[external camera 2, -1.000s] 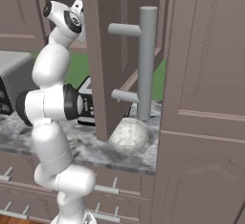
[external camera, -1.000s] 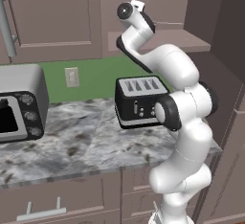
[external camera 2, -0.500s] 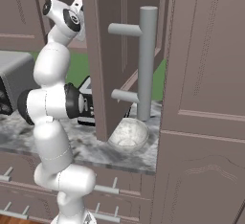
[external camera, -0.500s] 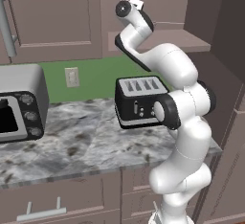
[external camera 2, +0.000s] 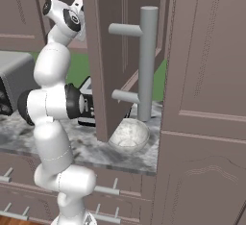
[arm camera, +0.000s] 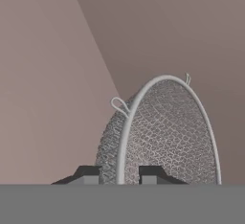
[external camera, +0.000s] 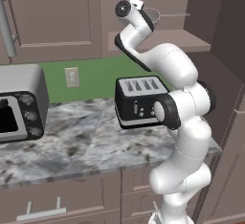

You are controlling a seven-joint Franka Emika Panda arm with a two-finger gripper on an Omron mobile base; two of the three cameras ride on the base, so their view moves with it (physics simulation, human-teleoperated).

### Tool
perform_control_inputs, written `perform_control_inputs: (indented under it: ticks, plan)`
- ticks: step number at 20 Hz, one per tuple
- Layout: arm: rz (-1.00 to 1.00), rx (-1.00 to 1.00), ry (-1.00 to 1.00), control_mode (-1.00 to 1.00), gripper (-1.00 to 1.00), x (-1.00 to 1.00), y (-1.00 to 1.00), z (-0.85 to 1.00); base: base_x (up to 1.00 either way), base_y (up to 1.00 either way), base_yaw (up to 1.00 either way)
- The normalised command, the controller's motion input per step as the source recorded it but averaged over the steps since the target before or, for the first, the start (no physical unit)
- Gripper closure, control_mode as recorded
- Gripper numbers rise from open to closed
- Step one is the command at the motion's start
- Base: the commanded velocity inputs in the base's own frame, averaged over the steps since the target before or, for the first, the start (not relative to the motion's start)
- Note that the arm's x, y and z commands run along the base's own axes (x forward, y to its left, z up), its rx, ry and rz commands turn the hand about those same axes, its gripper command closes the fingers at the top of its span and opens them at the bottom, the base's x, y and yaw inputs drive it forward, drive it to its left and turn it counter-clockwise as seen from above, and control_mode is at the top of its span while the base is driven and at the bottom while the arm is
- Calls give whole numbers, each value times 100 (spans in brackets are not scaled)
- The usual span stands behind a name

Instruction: Open the cabinet and setup a tea strainer by placing it in the bowl upright.

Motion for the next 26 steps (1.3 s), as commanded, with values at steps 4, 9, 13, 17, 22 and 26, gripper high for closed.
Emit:
perform_control_inputs:
  ticks: [4, 9, 13, 17, 22, 26]
  plan:
    - [0, 0, 0, -100, 100, 0, 0, 0, 0, 0, 0]
    - [0, 0, 0, -100, 100, -2, 0, 0, 0, 0, 0]
    - [0, 0, 0, -100, 100, -16, 2, 0, 0, 0, 0]
    - [0, 0, 0, -100, 100, -39, 0, -1, 0, 0, 0]
    - [0, 0, 0, -100, 100, -55, 0, -1, 0, 0, 0]
    - [0, 0, 0, -100, 100, -80, 0, 2, 0, 0, 0]
